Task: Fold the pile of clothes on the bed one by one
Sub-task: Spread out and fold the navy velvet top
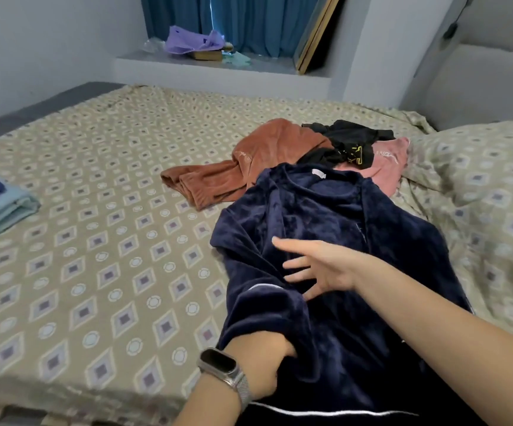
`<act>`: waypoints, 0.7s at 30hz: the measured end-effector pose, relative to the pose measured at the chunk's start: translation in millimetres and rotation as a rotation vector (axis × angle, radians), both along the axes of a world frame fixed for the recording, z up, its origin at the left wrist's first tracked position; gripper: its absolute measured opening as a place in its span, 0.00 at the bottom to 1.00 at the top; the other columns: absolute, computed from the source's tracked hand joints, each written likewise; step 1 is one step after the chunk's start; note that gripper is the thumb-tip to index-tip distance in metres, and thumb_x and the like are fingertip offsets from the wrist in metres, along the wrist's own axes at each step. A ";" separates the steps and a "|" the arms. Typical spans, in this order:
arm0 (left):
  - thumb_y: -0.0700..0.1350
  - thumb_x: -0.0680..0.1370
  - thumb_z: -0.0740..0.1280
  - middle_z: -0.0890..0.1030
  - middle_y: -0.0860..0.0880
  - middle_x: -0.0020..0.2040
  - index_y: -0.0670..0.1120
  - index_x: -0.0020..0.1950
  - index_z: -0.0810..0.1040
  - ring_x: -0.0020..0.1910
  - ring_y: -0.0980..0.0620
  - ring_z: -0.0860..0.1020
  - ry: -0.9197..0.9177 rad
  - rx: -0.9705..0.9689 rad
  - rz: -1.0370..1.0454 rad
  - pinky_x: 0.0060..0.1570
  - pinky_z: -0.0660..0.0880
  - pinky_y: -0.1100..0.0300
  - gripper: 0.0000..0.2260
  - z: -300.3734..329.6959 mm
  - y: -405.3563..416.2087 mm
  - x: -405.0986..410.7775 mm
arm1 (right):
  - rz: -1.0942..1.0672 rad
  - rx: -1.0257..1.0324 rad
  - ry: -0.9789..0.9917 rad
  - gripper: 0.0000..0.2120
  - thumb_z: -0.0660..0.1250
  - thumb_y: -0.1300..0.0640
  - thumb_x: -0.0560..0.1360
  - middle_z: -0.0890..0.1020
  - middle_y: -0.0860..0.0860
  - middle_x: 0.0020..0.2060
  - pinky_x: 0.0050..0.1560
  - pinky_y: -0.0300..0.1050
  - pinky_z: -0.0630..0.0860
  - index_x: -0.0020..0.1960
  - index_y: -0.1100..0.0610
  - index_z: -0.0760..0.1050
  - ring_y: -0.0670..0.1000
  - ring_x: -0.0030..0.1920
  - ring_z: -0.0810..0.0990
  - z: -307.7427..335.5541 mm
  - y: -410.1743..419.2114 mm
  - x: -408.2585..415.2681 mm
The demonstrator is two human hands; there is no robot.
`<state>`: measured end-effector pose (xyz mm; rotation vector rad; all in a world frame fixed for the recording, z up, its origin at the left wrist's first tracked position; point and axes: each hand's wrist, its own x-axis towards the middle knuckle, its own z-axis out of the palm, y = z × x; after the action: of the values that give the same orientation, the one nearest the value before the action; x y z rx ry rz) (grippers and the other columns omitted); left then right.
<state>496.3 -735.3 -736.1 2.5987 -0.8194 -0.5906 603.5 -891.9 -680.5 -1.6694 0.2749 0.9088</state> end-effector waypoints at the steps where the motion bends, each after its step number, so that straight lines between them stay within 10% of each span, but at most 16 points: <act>1: 0.40 0.74 0.64 0.79 0.49 0.62 0.53 0.64 0.77 0.61 0.46 0.75 0.069 0.007 -0.014 0.59 0.73 0.52 0.20 -3.9 -3.2 -6.4 | 0.042 -0.119 -0.017 0.49 0.77 0.35 0.61 0.70 0.53 0.68 0.51 0.62 0.80 0.75 0.50 0.62 0.56 0.62 0.75 -6.2 4.1 -11.3; 6: 0.54 0.72 0.70 0.84 0.56 0.49 0.52 0.52 0.84 0.48 0.61 0.80 0.177 -0.295 0.179 0.53 0.75 0.65 0.12 6.6 2.8 -26.2 | 0.056 -0.252 -0.079 0.22 0.77 0.49 0.69 0.81 0.50 0.52 0.46 0.51 0.80 0.56 0.53 0.72 0.52 0.51 0.81 -52.2 6.4 -50.1; 10: 0.59 0.70 0.67 0.80 0.50 0.29 0.47 0.33 0.79 0.30 0.53 0.79 -0.087 -0.759 0.689 0.35 0.74 0.60 0.16 17.1 15.2 -30.7 | -0.105 0.010 -0.134 0.12 0.74 0.65 0.71 0.82 0.58 0.42 0.44 0.48 0.80 0.53 0.65 0.78 0.54 0.41 0.82 -54.4 -9.0 -57.9; 14: 0.48 0.75 0.71 0.82 0.55 0.37 0.52 0.42 0.79 0.36 0.56 0.79 -0.183 -0.883 1.076 0.45 0.79 0.51 0.03 9.9 23.2 -12.3 | -0.156 0.326 -0.075 0.11 0.69 0.69 0.74 0.83 0.62 0.48 0.47 0.48 0.82 0.56 0.65 0.79 0.56 0.43 0.83 -49.1 -24.9 -81.7; 21: 0.60 0.74 0.68 0.78 0.48 0.61 0.43 0.63 0.76 0.60 0.49 0.75 -0.075 -0.458 0.973 0.60 0.71 0.56 0.26 -27.9 0.8 16.7 | 0.311 -0.280 -0.070 0.24 0.76 0.50 0.70 0.82 0.52 0.52 0.48 0.50 0.81 0.62 0.57 0.74 0.50 0.49 0.82 -44.7 -35.1 -57.8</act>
<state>512.9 -734.5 -764.0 2.2153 0.3106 -0.0039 545.7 -926.9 -725.2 -2.0373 0.0976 1.0755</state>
